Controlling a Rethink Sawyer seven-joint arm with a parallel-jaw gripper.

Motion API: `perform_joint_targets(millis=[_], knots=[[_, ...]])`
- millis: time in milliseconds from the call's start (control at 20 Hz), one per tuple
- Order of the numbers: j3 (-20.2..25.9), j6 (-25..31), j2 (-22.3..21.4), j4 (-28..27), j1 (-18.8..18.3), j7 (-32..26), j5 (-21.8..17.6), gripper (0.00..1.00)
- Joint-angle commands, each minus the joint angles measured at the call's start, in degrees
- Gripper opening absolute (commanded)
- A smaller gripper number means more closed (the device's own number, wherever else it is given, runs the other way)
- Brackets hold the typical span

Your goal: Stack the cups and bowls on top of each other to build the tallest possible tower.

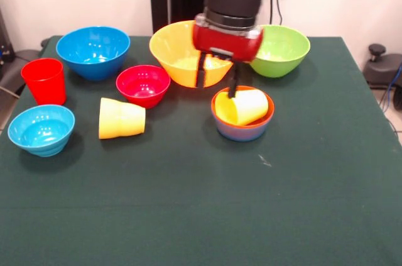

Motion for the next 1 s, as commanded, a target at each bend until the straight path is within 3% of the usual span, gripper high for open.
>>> perform_joint_targets(millis=[50,400,1000], knots=[[7.9,4.1,1.8,-1.9,-5.9,-9.2,-5.6,1.0],[10.8,8.0,-0.7,-2.3,-11.6,-13.6,-8.4,1.0],[16.7,9.2,2.2,-5.5,-19.9,-17.6,-14.8,1.0]])
